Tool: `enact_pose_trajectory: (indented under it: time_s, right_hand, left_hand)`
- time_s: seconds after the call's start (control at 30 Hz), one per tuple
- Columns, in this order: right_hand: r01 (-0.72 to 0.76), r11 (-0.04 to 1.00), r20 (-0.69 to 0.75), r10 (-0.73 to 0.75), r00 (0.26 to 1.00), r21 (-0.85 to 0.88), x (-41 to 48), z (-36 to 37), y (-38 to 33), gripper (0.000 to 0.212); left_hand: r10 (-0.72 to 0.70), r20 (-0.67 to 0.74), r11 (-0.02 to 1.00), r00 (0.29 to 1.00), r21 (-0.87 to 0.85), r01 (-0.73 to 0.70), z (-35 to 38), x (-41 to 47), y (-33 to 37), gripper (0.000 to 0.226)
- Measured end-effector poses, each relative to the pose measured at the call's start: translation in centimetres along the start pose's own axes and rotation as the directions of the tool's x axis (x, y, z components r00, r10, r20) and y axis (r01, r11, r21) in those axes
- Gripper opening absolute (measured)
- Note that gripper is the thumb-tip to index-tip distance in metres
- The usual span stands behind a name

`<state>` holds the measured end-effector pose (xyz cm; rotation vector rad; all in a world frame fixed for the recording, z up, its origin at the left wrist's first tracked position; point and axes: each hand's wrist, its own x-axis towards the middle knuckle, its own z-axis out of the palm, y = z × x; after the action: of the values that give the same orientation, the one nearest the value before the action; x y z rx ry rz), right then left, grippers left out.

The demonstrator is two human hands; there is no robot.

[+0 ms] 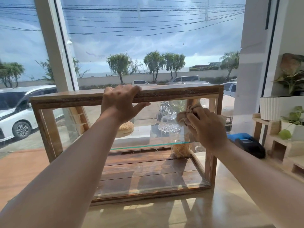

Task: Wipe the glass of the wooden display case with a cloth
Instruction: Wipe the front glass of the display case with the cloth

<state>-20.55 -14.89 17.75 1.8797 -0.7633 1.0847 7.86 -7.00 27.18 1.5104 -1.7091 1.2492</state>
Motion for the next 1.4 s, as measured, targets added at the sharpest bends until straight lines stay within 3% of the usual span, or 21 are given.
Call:
enact_pose_trajectory:
  time_s: [0.13, 0.23, 0.37, 0.43, 0.57, 0.7, 0.9, 1.03, 1.2, 1.3, 1.4]
  right_hand:
    - [-0.188, 0.982, -0.067, 0.189, 0.98, 0.03, 0.5, -0.2, 1.0, 0.024]
    - [-0.258, 0.966, -0.017, 0.258, 0.966, 0.016, -2.4, -0.1, 0.9, 0.026]
    - [0.029, 1.0, 0.059, -0.029, 0.998, 0.007, -2.7, 0.0, -0.4, 0.024]
    - [0.089, 0.996, 0.045, -0.091, 0.995, 0.03, -0.4, 0.0, -0.7, 0.021]
    - [-0.073, 0.997, -0.05, 0.073, 0.996, 0.013, 1.8, -0.3, 0.2, 0.026]
    - [-0.321, 0.946, -0.02, 0.322, 0.946, 0.045, -2.3, -0.1, -0.3, 0.029]
    - [0.04, 0.999, 0.05, -0.042, 0.998, 0.025, -1.7, 0.8, -2.7, 0.024]
    - [0.018, 0.999, -0.009, -0.019, 1.0, -0.028, 1.9, 0.5, -0.7, 0.029]
    - [-0.069, 0.994, 0.009, 0.07, 0.998, -0.082, -2.0, 0.4, 1.8, 0.045]
    - [0.032, 0.997, 0.078, -0.027, 0.997, -0.067, -3.4, 1.2, 0.7, 0.049]
    - [0.162, 0.986, 0.054, -0.159, 0.986, -0.045, -1.0, 1.5, -0.3, 0.046]
  left_hand:
    - [0.005, -0.008, 1.0, 1.0, -0.01, -0.005, -0.2, 0.0, 0.0, 0.055]
    - [0.005, 0.002, 1.0, 1.0, -0.007, -0.005, -0.1, 0.1, 0.0, 0.056]
    - [0.007, 0.007, 1.0, 1.0, -0.008, -0.007, -0.1, 0.0, 0.0, 0.055]
    - [0.004, 0.008, 1.0, 1.0, -0.009, -0.004, -0.1, 0.0, -0.1, 0.054]
    - [0.007, 0.005, 1.0, 1.0, -0.007, -0.007, -0.1, 0.1, -0.1, 0.052]
    - [0.011, 0.002, 1.0, 1.0, -0.004, -0.011, 0.0, 0.1, -0.2, 0.054]
    - [0.022, 0.009, 1.0, 1.0, -0.004, -0.022, 0.0, 0.1, -0.4, 0.055]
    - [0.016, 0.027, 1.0, 1.0, -0.01, -0.016, -0.1, 0.0, -0.5, 0.055]
    - [0.014, 0.022, 1.0, 1.0, -0.009, -0.014, -0.1, 0.0, -0.5, 0.055]
    - [0.014, 0.023, 1.0, 1.0, -0.006, -0.014, -0.2, 0.0, -0.5, 0.054]
    - [0.005, 0.035, 1.0, 0.999, -0.013, -0.005, -0.3, 0.0, -0.4, 0.054]
